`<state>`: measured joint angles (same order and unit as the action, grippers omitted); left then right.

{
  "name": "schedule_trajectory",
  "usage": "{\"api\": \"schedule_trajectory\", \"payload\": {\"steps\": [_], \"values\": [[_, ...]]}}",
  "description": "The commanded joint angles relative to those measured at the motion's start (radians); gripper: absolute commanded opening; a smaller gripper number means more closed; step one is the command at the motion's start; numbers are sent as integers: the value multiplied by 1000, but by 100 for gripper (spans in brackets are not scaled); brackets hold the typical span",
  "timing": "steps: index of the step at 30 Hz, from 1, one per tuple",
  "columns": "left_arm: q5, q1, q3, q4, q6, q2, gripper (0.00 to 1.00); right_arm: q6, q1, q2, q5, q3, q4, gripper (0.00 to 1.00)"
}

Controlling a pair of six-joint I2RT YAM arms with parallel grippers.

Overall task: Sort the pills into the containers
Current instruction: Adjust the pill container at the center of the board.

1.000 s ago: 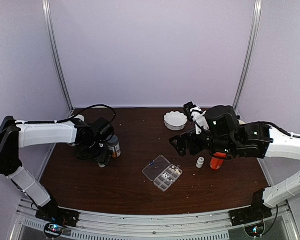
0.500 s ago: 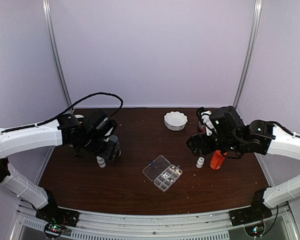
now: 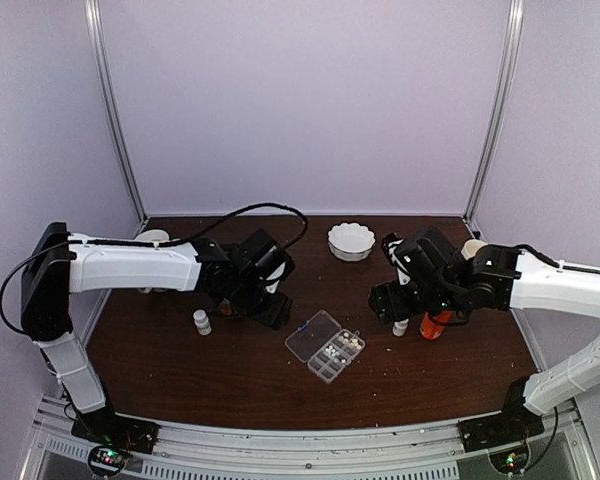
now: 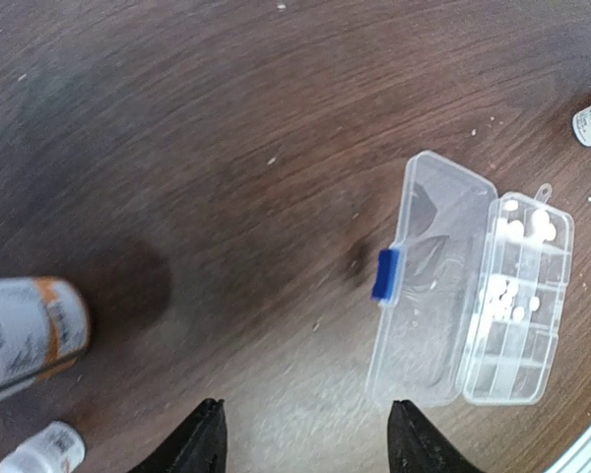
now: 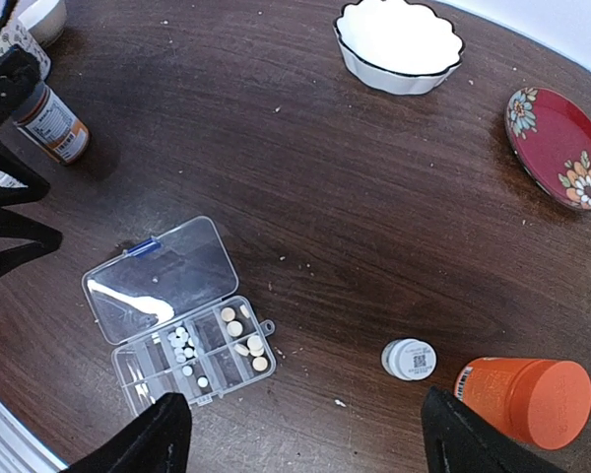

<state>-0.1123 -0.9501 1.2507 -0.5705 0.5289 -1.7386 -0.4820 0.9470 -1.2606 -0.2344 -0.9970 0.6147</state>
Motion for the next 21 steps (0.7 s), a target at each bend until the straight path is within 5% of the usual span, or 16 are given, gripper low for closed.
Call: {"api": "schedule_trajectory", "payload": {"steps": [1, 12, 21], "values": [[96, 4, 85, 62, -52, -89, 58, -26, -4, -6, 41, -10, -11, 83], [165, 4, 67, 88, -50, -138, 54, -138, 75, -77, 280, 135, -215, 80], [137, 1, -124, 171, 60, 71, 55, -257, 260, -171, 221, 199, -307, 80]]}}
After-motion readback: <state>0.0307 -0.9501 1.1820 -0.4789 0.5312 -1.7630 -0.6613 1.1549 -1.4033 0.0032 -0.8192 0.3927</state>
